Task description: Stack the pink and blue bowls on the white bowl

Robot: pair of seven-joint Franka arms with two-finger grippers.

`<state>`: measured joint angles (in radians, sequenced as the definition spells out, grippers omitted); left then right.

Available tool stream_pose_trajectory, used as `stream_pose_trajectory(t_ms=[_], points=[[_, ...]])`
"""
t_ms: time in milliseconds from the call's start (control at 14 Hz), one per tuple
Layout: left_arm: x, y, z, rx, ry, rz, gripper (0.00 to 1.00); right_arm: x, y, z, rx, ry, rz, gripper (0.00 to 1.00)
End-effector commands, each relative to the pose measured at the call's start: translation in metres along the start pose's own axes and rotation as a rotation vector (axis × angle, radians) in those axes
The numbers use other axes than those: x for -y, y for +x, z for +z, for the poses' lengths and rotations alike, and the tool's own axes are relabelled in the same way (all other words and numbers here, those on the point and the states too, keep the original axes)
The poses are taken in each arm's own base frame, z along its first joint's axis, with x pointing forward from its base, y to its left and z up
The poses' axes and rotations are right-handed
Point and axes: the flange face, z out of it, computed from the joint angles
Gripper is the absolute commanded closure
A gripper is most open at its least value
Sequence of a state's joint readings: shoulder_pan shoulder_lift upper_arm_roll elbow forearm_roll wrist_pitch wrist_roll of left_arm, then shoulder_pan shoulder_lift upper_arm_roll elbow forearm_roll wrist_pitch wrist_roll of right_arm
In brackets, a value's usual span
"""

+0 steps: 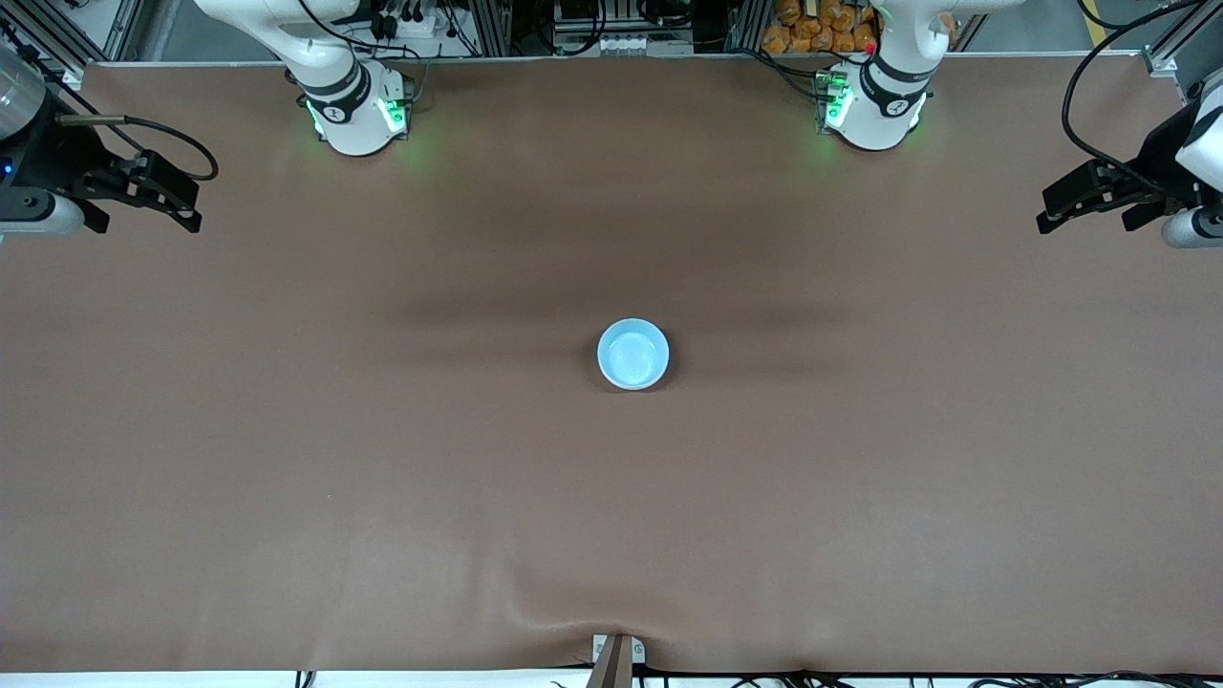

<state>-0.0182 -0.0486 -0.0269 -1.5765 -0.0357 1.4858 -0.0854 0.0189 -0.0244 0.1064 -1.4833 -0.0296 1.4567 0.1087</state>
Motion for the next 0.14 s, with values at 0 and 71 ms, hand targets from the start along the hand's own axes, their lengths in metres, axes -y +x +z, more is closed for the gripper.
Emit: stream_pose_trajectory(t_ms=[0,71], points=[[0.001,-0.005,-0.0135,0.004,-0.007,0.018,0.0,0.0006,0.0058,0.0015,-0.002,0.018,-0.01,0.0],[0.0017,-0.0046,-0.0157,0.003,-0.007,0.017,0.0,0.0012,0.0063,0.0018,-0.004,0.03,-0.011,0.0]])
